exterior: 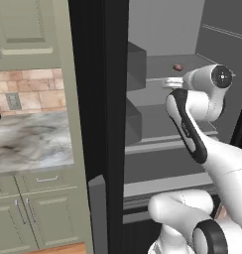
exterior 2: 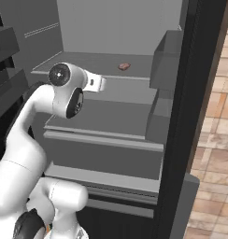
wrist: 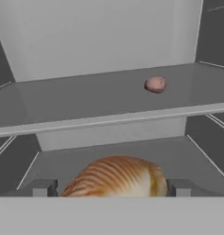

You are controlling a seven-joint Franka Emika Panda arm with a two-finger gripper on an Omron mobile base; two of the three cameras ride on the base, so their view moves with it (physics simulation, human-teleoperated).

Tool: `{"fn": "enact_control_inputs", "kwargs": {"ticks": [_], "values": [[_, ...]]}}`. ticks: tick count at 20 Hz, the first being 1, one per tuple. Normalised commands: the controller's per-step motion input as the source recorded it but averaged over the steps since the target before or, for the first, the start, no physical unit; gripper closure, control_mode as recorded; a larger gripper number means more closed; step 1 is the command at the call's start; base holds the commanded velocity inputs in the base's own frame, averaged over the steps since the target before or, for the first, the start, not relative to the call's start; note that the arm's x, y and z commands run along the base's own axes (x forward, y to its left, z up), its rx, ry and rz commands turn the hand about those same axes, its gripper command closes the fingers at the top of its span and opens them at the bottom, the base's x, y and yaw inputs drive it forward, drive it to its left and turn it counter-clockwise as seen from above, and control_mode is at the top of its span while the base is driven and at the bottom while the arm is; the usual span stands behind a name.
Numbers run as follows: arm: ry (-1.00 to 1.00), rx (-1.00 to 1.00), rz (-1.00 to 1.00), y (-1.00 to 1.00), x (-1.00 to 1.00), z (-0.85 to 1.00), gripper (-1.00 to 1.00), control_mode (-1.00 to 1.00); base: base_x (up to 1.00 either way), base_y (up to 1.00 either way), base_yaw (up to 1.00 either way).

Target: Move the pork loin and scallops from the top shelf to the second highest shelf to make space. Then, place the pitcher from the counter on the cleared top shelf.

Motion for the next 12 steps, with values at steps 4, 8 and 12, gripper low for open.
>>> {"fn": "enact_control_inputs", "kwargs": {"ticks": [4, 8, 12], "values": [[0.13, -0.02, 0.12, 0.0, -0.95, -0.74, 1.0, -1.0, 0.0, 0.0, 0.0], [0.26, -0.05, 0.08, 0.07, -0.36, -1.0, 1.0, -1.0, 0.0, 0.0, 0.0], [0.22, -0.01, 0.05, 0.16, 0.12, -0.98, 1.0, -1.0, 0.0, 0.0, 0.0]]}}
